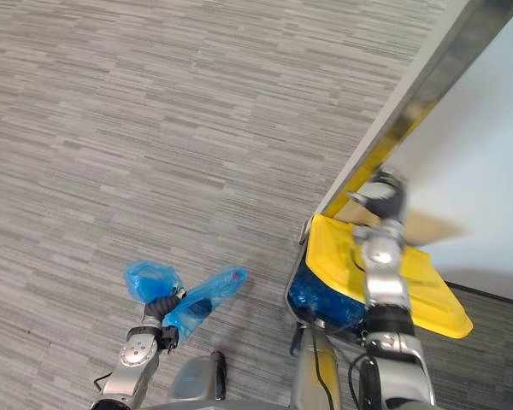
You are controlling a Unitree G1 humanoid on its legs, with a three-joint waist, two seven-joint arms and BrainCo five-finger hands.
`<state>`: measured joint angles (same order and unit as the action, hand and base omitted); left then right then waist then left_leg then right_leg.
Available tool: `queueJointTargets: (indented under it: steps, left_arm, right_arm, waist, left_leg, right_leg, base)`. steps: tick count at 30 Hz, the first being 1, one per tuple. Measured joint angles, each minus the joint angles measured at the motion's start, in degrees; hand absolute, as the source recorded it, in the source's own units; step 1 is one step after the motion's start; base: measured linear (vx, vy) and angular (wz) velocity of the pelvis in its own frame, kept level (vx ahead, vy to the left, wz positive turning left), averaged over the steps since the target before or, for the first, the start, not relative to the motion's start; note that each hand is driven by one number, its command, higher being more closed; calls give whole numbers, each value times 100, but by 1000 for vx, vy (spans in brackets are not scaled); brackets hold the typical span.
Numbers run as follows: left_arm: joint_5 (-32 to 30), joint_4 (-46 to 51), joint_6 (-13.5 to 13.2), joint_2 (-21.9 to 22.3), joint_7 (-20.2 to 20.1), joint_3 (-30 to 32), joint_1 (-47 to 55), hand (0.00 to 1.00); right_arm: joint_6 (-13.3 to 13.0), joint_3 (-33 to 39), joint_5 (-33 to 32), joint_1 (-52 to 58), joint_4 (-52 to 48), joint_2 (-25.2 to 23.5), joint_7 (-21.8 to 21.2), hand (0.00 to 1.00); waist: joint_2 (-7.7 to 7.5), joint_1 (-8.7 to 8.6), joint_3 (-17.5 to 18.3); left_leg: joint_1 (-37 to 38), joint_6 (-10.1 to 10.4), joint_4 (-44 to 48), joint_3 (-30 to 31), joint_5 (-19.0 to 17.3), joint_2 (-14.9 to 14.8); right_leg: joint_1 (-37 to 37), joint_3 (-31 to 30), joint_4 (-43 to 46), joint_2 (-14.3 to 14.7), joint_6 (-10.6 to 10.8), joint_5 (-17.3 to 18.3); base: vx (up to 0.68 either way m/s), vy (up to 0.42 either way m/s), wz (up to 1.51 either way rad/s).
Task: Gather rubbish on tea table into small bin, then transfer packed bag to large trash can.
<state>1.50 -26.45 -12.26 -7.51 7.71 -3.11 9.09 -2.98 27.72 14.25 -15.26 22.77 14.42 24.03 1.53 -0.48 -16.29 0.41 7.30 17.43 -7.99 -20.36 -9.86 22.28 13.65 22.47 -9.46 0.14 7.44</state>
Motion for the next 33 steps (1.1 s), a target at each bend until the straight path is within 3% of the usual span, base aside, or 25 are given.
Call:
queueJointTargets:
  steps: [3, 10, 13, 15, 20, 23, 25, 29, 33]
  left_arm:
    - [-21, -1, 61, -2, -4, 68, 16, 100]
    - [-227, -16, 81, -17, -10, 162, 36, 100]
    - [-232, -19, 84, -18, -10, 160, 44, 100]
    - [-229, -86, 120, -36, -13, 160, 54, 100]
    - [-222, -118, 209, -76, -77, 160, 59, 100]
    - [-215, -117, 229, -76, -159, 156, 50, 100]
    - [-218, -118, 262, -77, -177, 156, 42, 100]
    - [-219, -116, 304, -75, -257, 137, -68, 100]
    - [-216, -100, 301, -65, -247, 21, -243, 100]
  right_arm:
    - [96, 415, -1, 633, 31, 30, 0, 0]
    - [205, 1160, -26, 1301, 594, -54, -23, 0]
    - [210, 1523, -173, 1307, 1433, -52, -44, 0]
    - [231, 1861, -632, 1286, 2323, -61, -126, 0]
    - [349, 2136, -1728, 1288, 3233, -240, -527, 0]
    - [334, 1884, -2474, 1287, 3291, -514, -802, 0]
    - [314, 1328, -2784, 1219, 3231, -668, -1029, 0]
    - [143, -302, -2829, 989, 2453, -1012, -1277, 0]
    - [-2, -1081, -2748, 434, 1795, -966, -1275, 0]
  waist:
    - [-55, -187, 19]
    - [-59, -340, 21]
    - [-63, -350, 24]
    - [-63, -341, 24]
    - [-74, -358, 51]
    - [-72, -362, 58]
    - [-72, -349, 58]
    - [-72, -315, 58]
    - [-69, -178, 53]
  left_leg:
    - [124, -41, -156, -81, 25, 33]
    - [213, -64, -263, -189, 60, 39]
    - [218, -48, -283, -182, 99, 35]
    - [207, -43, -290, -150, 109, 15]
    - [192, -43, -281, -98, 108, 12]
    - [184, -43, -258, -98, 108, 9]
    - [189, -43, -244, -124, 108, 9]
    - [244, -43, -227, -216, 109, 28]
    - [338, -42, -222, -310, 109, 59]
  right_leg:
    - [-6, -2, -23, 3, 2, -1]
    - [-13, -1, -55, 33, 22, -3]
    - [-24, 7, -68, 35, 129, -4]
    - [-78, 36, -80, 36, 231, 10]
    - [-95, 57, -81, 35, 250, 22]
    - [-93, 56, -75, 41, 257, 26]
    - [-93, 46, -73, 43, 257, 25]
    - [-92, 10, -63, 44, 270, 12]
    - [-89, -59, -51, 37, 274, -10]
  base:
    - [9, 10, -14]
    - [-24, -2, -7]
    - [-35, -21, 2]
    - [-67, -27, 7]
    - [-48, -7, 3]
    - [0, 0, 0]
    - [-4, 8, -2]
    - [0, 13, -6]
    - [12, 19, -8]
